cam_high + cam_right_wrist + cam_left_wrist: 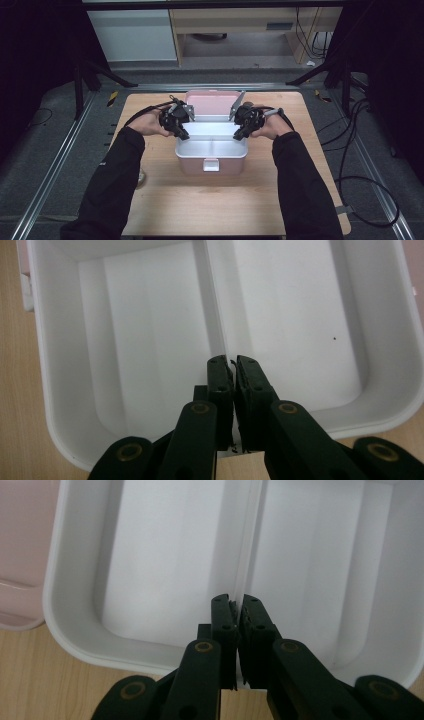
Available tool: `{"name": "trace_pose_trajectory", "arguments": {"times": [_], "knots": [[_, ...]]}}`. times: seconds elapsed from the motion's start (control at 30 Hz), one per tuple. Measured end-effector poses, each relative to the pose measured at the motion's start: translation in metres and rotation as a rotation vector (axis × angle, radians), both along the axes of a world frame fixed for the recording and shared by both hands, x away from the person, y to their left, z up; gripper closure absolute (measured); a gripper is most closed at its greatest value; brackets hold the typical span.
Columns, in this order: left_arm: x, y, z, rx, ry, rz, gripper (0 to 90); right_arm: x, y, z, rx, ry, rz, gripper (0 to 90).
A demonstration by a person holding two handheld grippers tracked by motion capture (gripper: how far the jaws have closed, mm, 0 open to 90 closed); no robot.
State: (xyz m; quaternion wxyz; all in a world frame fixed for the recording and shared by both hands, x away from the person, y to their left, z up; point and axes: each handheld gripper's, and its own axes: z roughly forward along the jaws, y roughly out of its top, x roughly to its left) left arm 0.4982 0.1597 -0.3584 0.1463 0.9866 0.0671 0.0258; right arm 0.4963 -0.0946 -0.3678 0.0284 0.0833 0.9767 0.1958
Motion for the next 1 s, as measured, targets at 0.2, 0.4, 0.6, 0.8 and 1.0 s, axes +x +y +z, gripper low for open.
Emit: {"name": "trace_pose_trajectory", "arguments": {"times": [0.2,0.4,0.6,0.8,1.0], "knots": [[-0.002,0.006,0.022,-0.037,-0.034,0.017,85.6,-0.003,-0.002,0.018,0.027,-0.041,0.002,86.1],[-0.019,0.011,0.053,-0.058,-0.068,0.020,85.3,-0.016,-0.001,0.047,0.046,-0.088,0.023,86.5],[-0.048,0.016,0.070,-0.084,-0.095,0.013,84.9,-0.045,-0.001,0.068,0.072,-0.129,0.050,87.5],[-0.074,0.014,0.075,-0.052,-0.106,-0.004,84.8,-0.072,0.001,0.072,0.056,-0.136,0.070,88.5],[-0.109,0.014,0.069,-0.046,-0.107,-0.026,84.9,-0.110,0.004,0.070,0.042,-0.129,0.085,89.1]]}}
